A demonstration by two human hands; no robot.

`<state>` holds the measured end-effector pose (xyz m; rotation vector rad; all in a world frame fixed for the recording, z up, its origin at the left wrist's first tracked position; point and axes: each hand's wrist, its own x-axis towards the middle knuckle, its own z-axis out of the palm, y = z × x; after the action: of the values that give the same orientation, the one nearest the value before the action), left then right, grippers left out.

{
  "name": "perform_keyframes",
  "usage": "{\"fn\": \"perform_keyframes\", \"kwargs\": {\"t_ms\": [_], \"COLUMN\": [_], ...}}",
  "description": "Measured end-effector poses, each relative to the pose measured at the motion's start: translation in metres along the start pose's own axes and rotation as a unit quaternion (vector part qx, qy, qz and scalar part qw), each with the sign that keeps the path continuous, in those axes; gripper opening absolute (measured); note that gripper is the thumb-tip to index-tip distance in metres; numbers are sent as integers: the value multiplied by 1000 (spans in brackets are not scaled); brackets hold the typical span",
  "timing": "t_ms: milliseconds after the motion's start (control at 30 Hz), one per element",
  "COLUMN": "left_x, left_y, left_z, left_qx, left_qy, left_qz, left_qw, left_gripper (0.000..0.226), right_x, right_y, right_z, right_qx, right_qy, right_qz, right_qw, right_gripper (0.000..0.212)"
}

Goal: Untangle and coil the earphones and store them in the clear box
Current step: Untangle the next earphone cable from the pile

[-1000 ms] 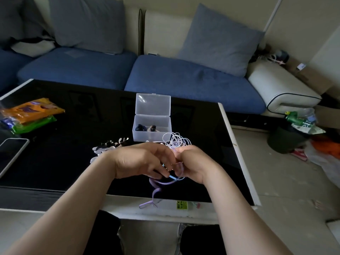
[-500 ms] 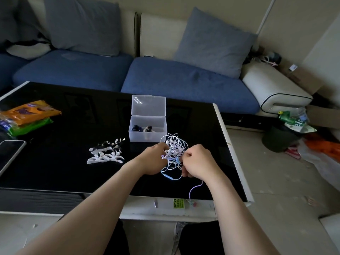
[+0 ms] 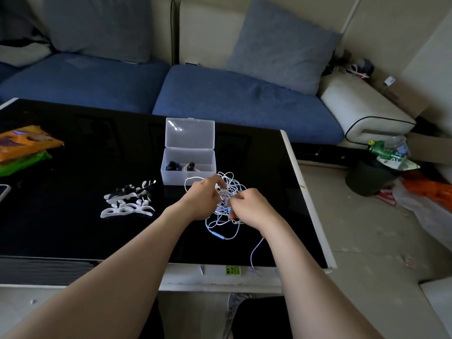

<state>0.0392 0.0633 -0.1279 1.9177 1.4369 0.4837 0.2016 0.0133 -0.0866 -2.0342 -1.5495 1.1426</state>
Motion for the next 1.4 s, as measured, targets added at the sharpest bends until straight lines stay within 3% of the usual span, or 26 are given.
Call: {"fn": "perform_keyframes", "kwargs": {"t_ms": [133, 200, 400, 467, 567, 700, 800, 900, 1067, 1167, 1300, 1400], "left_x": [5, 5, 5, 4, 1, -8, -22, -37, -39, -38, -43, -47], "left_y": [-3, -3, 0, 1, 3, 11, 24, 33, 23, 24, 33, 41], "left_z": [2, 3, -3, -7, -15, -32, -45, -55, -64, -64, -64, -67], "left_qx": [7, 1, 25, 27, 13, 4, -39, -40, -161, -219, -312, -406], "left_qy": [0, -18, 3, 14, 23, 105, 174, 205, 183, 192, 205, 208], "left_qz": [0, -11, -41, -48, -53, -54, -79, -86, -117, -114, -84, -79], "left_qw": [1000, 1000, 999, 998, 998, 993, 981, 974, 963, 950, 924, 886], "left_gripper": [39, 39, 10, 9, 15, 34, 48, 52, 30, 12, 10, 11], "right_x": [9, 11, 17, 19, 17, 10, 5, -5, -14, -19, -29, -30], "right_y": [3, 3, 3, 3, 0, -4, -8, -13, -21, -28, -36, -37], "right_z": [3, 4, 3, 2, -2, -9, -12, -11, -18, -20, -24, -25], "right_qx": [-46, -15, -20, -26, 8, 55, 50, 145, 381, 461, 498, 468], "right_qy": [22, 1, -29, -14, 9, 85, 167, 205, 219, 218, 204, 180], "right_qz": [-17, 5, 28, 3, -36, -143, -200, -210, -158, -130, -101, -100], "right_qw": [999, 1000, 999, 1000, 999, 985, 964, 945, 884, 851, 837, 859], "right_gripper": [18, 20, 23, 24, 46, 22, 20, 22, 25, 22, 20, 20]}}
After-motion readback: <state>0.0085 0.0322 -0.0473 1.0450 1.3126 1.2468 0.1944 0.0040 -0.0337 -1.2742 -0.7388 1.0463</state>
